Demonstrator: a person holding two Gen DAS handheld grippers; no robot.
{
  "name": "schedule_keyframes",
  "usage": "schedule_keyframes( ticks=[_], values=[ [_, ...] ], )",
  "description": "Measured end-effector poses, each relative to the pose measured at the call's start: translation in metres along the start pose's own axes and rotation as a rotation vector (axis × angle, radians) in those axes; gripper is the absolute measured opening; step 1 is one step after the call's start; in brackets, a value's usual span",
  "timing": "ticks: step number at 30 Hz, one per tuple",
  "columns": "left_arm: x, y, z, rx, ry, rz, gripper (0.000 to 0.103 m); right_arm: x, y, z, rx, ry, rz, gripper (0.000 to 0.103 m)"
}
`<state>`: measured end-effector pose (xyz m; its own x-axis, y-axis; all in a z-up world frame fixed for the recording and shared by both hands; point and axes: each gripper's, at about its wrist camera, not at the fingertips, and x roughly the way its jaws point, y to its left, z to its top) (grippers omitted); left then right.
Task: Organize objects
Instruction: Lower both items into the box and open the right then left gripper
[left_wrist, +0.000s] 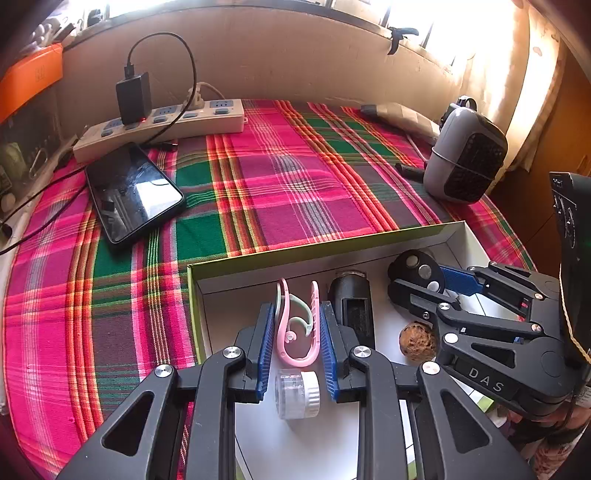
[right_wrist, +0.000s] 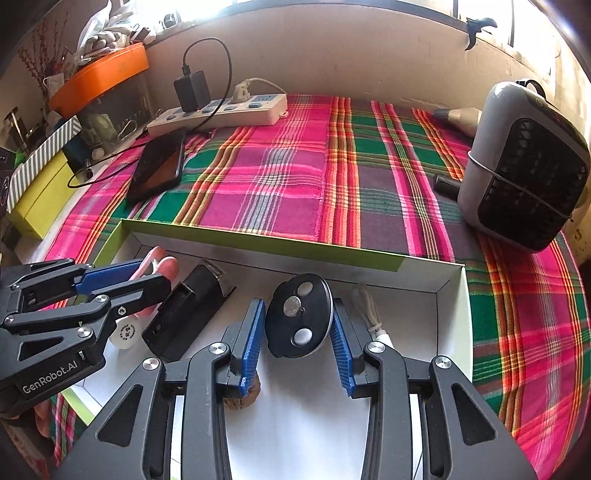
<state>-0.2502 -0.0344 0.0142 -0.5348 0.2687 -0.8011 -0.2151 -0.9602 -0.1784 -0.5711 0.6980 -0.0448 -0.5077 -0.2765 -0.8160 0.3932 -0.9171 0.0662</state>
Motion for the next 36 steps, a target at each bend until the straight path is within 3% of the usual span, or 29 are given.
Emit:
schedule_keyframes(
  ticks=[6,8,10,27,36],
  values=[
    [0.000,0.000,0.000,-0.001,0.000,0.009,0.022,0.001,0.001,0.000,0.003,0.000,-0.003,0.039],
    [0.000,0.001,0.000,-0.003,0.001,0.009,0.022,0.001,0.002,0.001,0.005,0.003,-0.006,0.048],
    [0.000,0.001,0.000,0.000,0.001,0.009,0.022,0.001,0.002,0.001,0.009,0.003,-0.006,0.049],
    [-0.003,0.001,-0.001,-0.012,0.003,0.011,0.028,-0.007,0.003,-0.001,0.010,-0.014,-0.008,0.050],
    [-0.023,-0.001,-0.009,-0.030,-0.041,0.042,0.031,-0.019,0.002,-0.004,0.024,-0.040,0.000,0.050]
  ],
)
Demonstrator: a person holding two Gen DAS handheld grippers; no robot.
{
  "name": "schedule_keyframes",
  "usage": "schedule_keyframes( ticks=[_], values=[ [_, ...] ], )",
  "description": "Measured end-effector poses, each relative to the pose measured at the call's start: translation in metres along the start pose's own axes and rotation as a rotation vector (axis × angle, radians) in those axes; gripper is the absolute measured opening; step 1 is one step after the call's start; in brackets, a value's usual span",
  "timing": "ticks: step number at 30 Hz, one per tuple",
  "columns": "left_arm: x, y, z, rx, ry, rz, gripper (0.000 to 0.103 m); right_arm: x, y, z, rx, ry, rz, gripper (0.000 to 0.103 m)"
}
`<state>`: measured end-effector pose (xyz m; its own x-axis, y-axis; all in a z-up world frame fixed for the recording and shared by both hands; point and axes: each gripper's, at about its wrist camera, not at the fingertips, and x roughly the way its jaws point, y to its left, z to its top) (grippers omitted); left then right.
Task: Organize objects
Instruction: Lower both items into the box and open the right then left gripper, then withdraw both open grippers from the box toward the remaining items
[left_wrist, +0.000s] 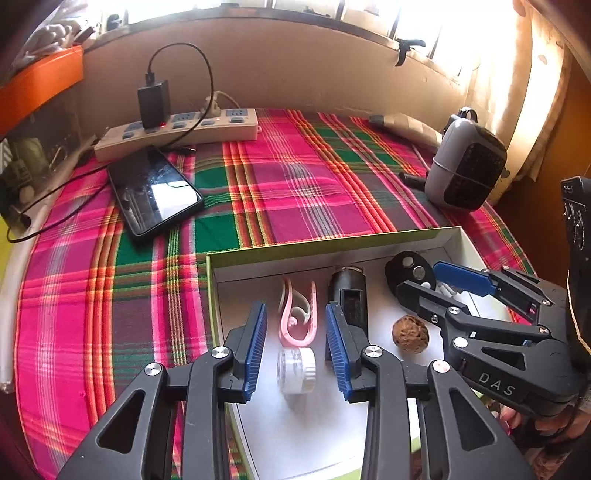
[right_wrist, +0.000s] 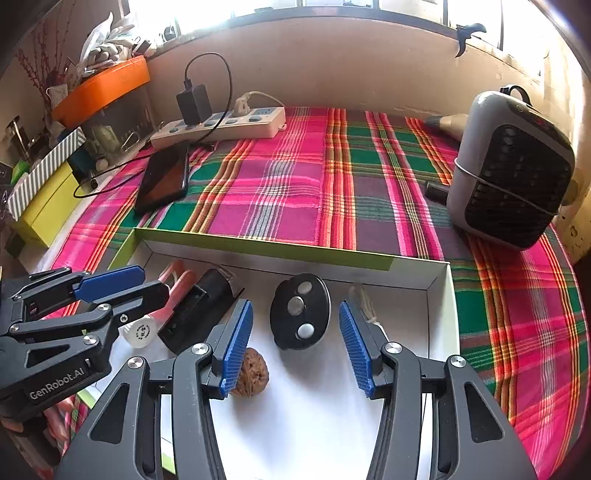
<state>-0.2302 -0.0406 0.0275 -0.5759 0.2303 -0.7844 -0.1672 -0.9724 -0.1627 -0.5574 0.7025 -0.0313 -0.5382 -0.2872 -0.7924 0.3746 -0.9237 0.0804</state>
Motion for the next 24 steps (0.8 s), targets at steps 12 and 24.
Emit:
schedule_keyframes(
  ticks=[12,24],
  values=[
    [-0.033,-0.009,-0.017,-0.008,-0.057,0.020,0.031,-0.034,0.001,-0.012,0.021,-0.068,0.023,0.050],
    [-0.068,-0.025,-0.041,0.011,-0.117,0.032,0.031,-0.071,0.005,-0.034,0.024,-0.135,0.024,0.050]
  ],
)
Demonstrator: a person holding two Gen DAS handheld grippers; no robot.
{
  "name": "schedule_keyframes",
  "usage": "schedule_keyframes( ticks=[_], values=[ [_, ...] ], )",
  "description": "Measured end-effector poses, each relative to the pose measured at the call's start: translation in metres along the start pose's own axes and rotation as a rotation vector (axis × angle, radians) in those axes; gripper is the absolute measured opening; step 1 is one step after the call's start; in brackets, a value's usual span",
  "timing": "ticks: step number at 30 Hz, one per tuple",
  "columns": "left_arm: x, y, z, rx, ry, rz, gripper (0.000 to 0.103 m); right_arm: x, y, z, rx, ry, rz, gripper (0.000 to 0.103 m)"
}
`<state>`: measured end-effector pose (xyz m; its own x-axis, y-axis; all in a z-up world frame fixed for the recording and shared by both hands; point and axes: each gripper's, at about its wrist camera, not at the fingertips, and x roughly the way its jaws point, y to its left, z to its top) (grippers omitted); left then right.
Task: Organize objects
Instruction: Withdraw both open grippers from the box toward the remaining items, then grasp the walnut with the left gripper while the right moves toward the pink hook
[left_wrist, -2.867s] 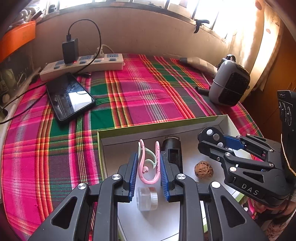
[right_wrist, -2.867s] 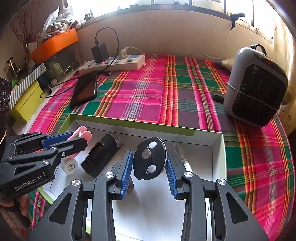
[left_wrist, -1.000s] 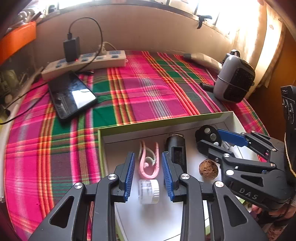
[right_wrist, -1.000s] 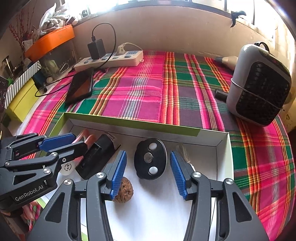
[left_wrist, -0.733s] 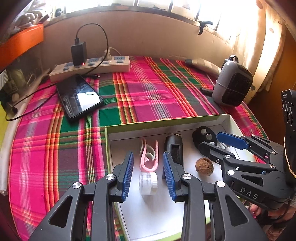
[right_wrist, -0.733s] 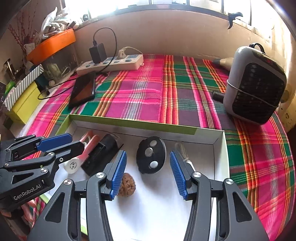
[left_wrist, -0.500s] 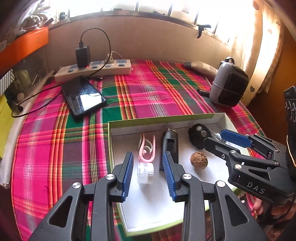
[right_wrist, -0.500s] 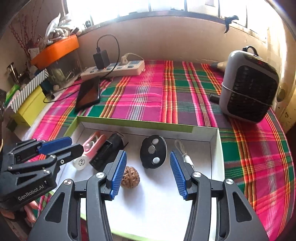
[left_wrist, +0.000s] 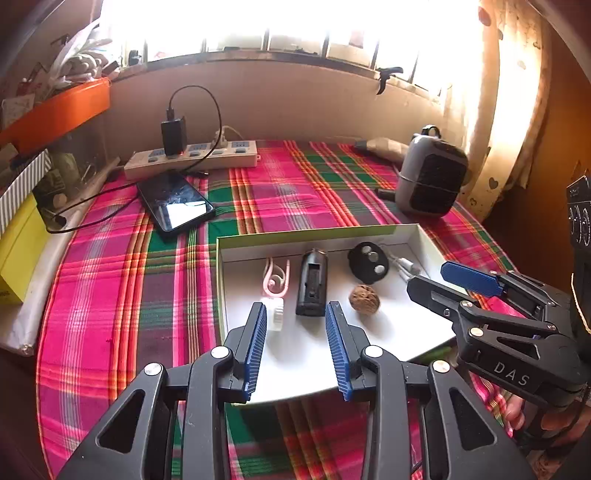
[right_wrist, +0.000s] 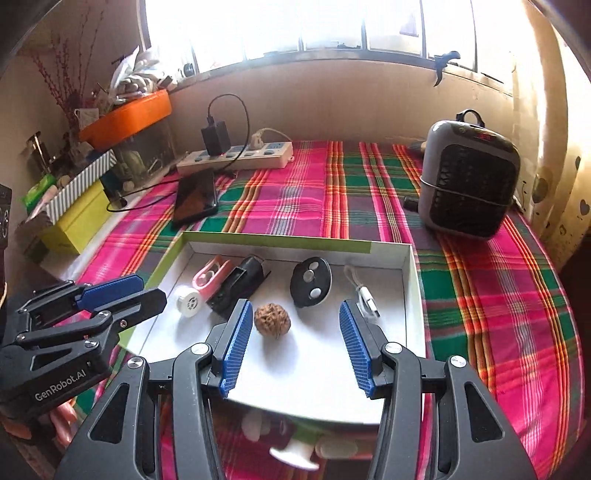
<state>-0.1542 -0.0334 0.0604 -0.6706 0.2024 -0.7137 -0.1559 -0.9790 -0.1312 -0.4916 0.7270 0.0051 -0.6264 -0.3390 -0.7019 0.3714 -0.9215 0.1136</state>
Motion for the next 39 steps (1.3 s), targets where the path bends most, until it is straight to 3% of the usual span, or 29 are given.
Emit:
schedule_keyframes(
  ticks=[18,22,27,39],
  values=[
    [-0.028,-0.014,-0.031,0.037,-0.039,0.049,0.031,-0.037,0.002,-0.032,-0.001,-0.041,-0.016,0.050],
    [-0.035,-0.011,-0.037,0.022,-0.064,-0.007,0.031,-0.044,-0.002,-0.042,0.014,-0.048,-0.022,0.050],
    [-0.038,-0.007,-0.044,0.009,-0.064,-0.022,0.031,-0.050,-0.013,-0.054,0.037,-0.045,-0.046,0.050],
    [-0.032,-0.007,-0.067,-0.007,-0.024,-0.114,0.031,-0.052,-0.031,-0.081,0.082,-0.018,-0.049,0.050]
  ],
)
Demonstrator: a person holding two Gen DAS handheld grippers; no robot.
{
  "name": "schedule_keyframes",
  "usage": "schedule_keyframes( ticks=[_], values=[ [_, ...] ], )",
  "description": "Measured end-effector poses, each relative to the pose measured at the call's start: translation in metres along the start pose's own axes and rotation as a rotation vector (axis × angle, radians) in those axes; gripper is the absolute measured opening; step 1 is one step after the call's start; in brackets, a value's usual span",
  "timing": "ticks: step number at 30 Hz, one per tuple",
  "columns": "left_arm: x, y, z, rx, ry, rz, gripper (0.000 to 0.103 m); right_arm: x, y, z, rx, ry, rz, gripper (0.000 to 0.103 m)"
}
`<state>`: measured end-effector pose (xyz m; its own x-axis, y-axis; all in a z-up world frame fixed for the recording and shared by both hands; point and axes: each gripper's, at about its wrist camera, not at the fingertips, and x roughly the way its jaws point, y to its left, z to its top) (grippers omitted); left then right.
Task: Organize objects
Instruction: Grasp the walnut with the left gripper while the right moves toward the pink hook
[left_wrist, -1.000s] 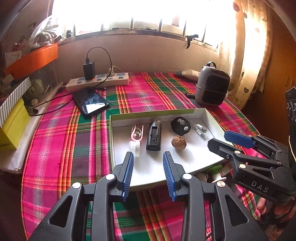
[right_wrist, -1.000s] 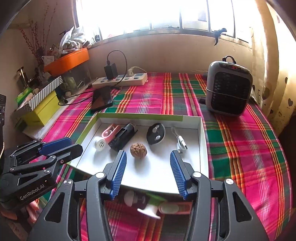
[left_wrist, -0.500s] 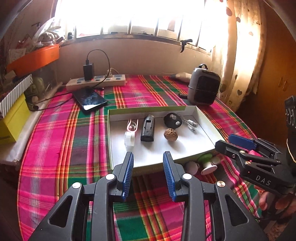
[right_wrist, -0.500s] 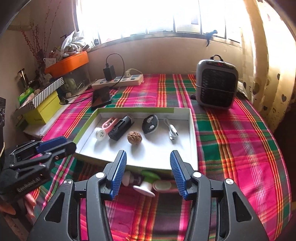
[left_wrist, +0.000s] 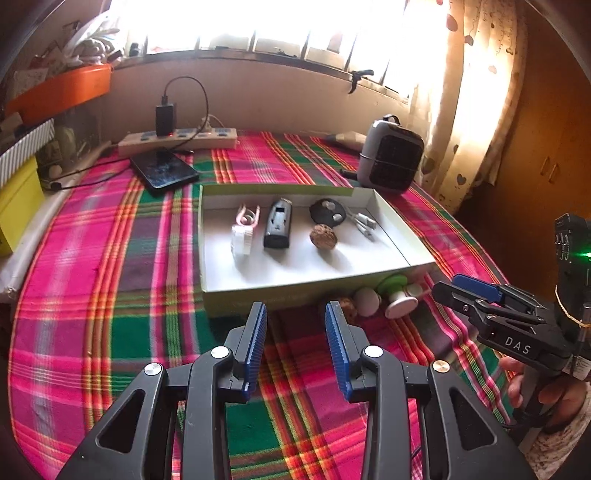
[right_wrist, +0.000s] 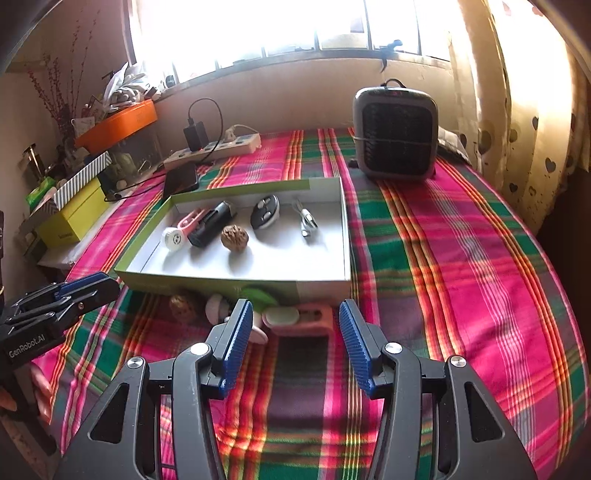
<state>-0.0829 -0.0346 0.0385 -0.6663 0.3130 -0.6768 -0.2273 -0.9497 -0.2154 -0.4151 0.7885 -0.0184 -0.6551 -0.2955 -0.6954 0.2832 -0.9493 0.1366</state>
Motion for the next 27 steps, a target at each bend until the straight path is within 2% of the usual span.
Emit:
schedule_keyframes(
  ticks=[13,27],
  values=[
    [0.025,-0.014,-0.003,0.021,0.060,-0.077,0.032,0.002,-0.016,-0.015,0.027,0.034,-0.015,0.050],
    [0.050,-0.033,0.006,0.064,0.096,-0.044,0.033,0.006,-0.022,-0.016,0.035,0.047,-0.016,0.050]
  ],
)
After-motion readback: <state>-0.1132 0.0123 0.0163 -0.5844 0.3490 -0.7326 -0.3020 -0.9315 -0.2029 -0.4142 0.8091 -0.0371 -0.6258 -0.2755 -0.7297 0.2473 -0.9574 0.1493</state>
